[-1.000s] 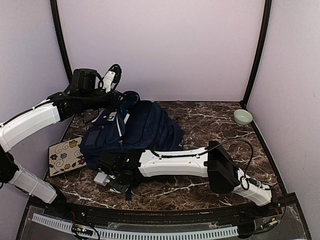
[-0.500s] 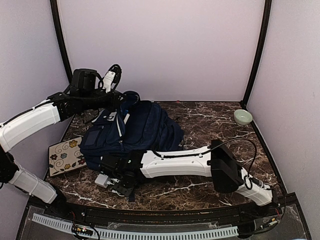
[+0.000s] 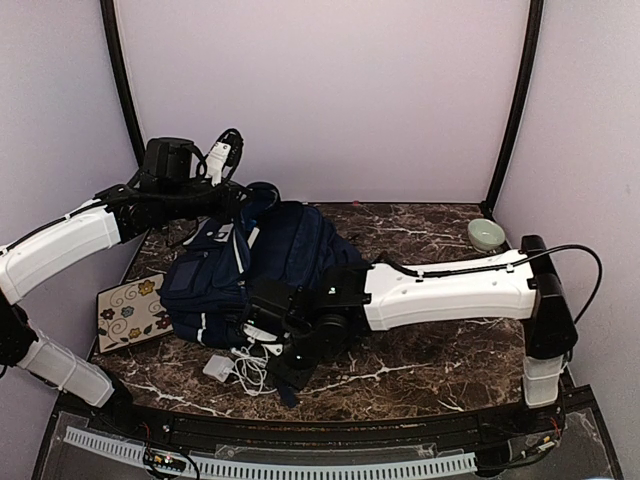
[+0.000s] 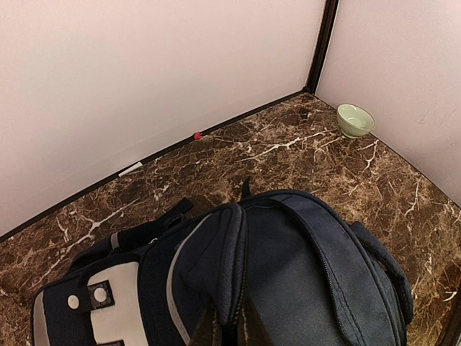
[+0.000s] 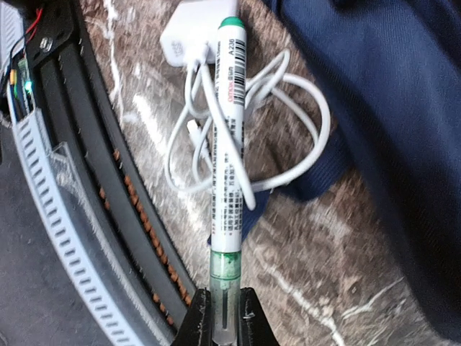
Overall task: Pack the student bag
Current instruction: Pick up the pen from the center of the board, then place the pen in the upper front pocket of the bag.
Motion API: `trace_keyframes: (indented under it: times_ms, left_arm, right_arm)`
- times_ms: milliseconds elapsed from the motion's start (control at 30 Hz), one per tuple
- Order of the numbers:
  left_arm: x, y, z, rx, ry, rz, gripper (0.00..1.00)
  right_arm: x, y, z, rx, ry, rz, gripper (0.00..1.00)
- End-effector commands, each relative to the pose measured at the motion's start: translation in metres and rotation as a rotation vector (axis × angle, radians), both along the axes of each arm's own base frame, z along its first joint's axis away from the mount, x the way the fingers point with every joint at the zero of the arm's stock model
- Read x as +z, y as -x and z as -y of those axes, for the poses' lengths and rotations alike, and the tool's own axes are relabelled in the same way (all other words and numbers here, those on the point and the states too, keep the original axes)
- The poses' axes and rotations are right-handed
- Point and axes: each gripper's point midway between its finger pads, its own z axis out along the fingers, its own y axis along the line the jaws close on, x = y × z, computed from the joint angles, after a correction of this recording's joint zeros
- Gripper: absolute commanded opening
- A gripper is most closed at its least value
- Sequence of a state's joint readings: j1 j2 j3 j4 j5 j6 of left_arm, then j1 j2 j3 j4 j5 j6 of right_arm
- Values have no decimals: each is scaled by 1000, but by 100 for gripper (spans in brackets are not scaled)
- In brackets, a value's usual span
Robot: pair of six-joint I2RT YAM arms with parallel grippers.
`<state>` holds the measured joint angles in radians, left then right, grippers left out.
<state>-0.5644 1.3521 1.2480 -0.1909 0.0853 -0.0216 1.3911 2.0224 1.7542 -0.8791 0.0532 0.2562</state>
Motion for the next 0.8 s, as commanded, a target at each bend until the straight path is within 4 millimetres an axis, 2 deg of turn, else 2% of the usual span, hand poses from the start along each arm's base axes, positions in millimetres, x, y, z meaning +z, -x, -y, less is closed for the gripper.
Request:
trace_keyframes:
  times_ms: [0,167,367,433,467,533,633,700,767]
  left_arm:
    - [74,-2,-13,34,110,223,0]
    - [75,-1,-13,35,109,226,0]
    - [75,-1,-13,32,110,223,0]
    - [76,-1,-13,33,110,225,0]
    - [75,-1,-13,33,111,225,0]
    - [76,-1,-13,31,111,226,0]
    - [75,-1,-12,30,111,223,0]
    - [75,-1,-12,26,114,222,0]
    - [76,0,-11,22,115,221,0]
  right_arm:
    - [-16,28,32,8,69,-153,0]
    - [-36,50,77,-27,144,-253,0]
    - [-37,60,107,-62,167,-292,0]
    - [-28,67,109,-42,131,-309,0]
    - [-17,70,107,-31,89,-315,0]
    - [20,64,98,-30,-36,-289,0]
    - [96,42,72,-60,-318,-250,0]
    - [137,14,63,-134,-492,-248,0]
    - [157,-29,63,-288,-597,-246,0]
